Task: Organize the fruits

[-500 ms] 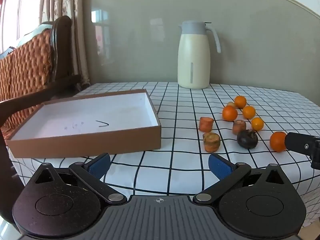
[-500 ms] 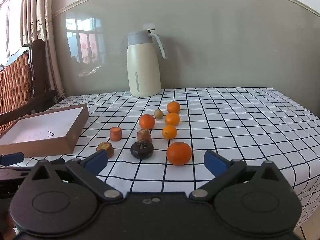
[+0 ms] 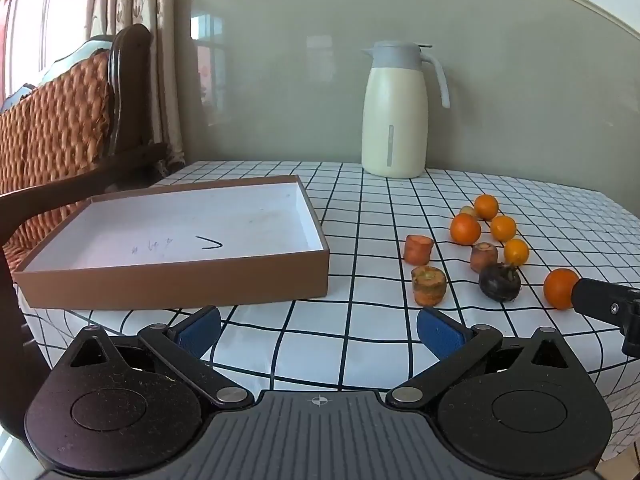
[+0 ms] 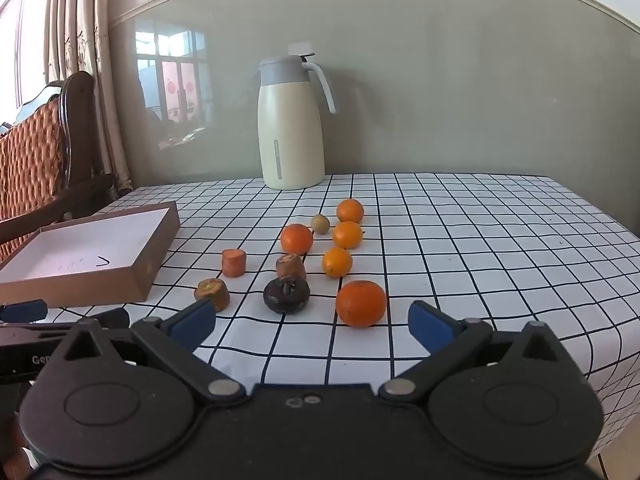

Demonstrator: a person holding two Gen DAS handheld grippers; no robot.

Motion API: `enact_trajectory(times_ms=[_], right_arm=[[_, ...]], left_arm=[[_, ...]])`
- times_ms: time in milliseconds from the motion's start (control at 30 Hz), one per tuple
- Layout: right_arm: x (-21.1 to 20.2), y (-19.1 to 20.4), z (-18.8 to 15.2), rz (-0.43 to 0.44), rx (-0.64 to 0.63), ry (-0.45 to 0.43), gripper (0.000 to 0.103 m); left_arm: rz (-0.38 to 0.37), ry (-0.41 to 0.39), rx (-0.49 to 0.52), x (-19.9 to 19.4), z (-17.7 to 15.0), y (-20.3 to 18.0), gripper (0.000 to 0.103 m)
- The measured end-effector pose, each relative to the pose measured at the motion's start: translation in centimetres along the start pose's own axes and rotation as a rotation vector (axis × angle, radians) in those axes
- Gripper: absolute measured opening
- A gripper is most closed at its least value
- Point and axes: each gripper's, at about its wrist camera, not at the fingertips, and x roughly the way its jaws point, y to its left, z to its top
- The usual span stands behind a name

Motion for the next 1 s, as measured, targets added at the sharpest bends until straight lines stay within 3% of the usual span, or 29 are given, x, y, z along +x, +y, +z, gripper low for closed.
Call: enact_trajectory(times_ms=[1000], right_arm=[[0.28, 0.0, 0.02, -0.006, -0.003, 0.017, 0.097]], left_arm=[[0.015, -0.014, -0.033, -0.06, 0.01, 0.43, 0.103]])
